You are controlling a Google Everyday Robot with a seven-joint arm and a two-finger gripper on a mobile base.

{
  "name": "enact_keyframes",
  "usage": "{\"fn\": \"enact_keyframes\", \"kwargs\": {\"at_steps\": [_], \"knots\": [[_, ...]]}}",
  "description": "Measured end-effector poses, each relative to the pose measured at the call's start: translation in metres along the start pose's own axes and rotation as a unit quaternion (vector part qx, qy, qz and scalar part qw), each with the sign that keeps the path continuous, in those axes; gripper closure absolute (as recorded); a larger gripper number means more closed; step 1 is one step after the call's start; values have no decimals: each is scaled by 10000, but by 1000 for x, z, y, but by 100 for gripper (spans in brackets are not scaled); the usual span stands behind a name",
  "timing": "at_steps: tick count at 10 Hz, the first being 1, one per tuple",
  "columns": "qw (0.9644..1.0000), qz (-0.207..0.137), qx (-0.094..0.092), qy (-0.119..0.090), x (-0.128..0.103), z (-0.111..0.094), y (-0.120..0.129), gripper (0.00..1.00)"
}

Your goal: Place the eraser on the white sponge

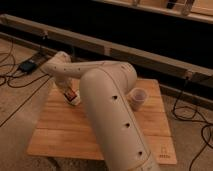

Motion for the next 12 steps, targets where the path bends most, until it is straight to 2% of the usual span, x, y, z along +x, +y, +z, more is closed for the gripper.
{"fn": "enact_keyframes", "kwargs": {"at_steps": [5,8,10,11,12], "knots": [[9992,370,-71,138,8,21,-45,100],[9984,482,-197,207,16,22,-57,97],[9981,439,-314,296,26,22,-59,80],[9979,361,-412,343,33,22,-56,67],[9977,304,-478,368,38,21,-54,58]]}}
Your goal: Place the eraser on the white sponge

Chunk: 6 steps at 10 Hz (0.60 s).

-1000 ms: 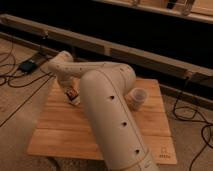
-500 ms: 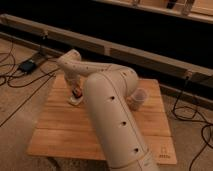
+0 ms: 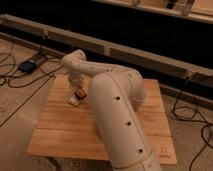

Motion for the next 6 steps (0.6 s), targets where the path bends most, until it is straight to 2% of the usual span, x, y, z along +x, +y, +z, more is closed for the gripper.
{"fn": "enact_keyframes", "kwargs": {"at_steps": [1,3,5,6], "knots": [[10000,-44,-55,27,5,0,2,50],[9997,-150,-184,62,14,-1,7,28],[9996,-180,-231,38,16,-2,11,20],[9996,-169,-247,4,13,-4,13,20]]}}
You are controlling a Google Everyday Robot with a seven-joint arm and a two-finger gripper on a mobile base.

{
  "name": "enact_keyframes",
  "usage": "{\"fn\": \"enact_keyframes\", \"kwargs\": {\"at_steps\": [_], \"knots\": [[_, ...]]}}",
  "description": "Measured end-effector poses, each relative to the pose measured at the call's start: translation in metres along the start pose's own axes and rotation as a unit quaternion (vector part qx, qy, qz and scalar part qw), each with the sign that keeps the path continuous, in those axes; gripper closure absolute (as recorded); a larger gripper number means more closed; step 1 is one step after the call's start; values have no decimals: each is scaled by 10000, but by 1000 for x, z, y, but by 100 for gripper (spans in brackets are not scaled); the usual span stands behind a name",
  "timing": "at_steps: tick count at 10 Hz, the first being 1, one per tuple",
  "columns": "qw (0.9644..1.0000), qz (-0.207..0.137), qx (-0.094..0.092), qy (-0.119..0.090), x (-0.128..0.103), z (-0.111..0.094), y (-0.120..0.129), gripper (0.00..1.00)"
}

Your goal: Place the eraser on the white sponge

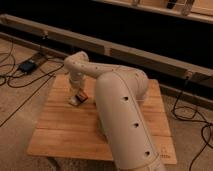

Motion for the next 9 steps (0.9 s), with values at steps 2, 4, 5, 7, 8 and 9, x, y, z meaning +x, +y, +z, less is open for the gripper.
{"fn": "enact_keyframes", "kwargs": {"at_steps": [2,4,5,7,8,9], "knots": [[10000,-1,-22,-80,-9,-4,9,20],[9999,-35,-37,-154,-17,-8,20,20],[9998,-41,-19,-176,-18,-9,20,20],[9998,2,-14,-218,-17,-9,20,20],[9997,16,0,-223,-16,-10,17,20],[9997,14,-3,-223,-16,-10,18,20]]}}
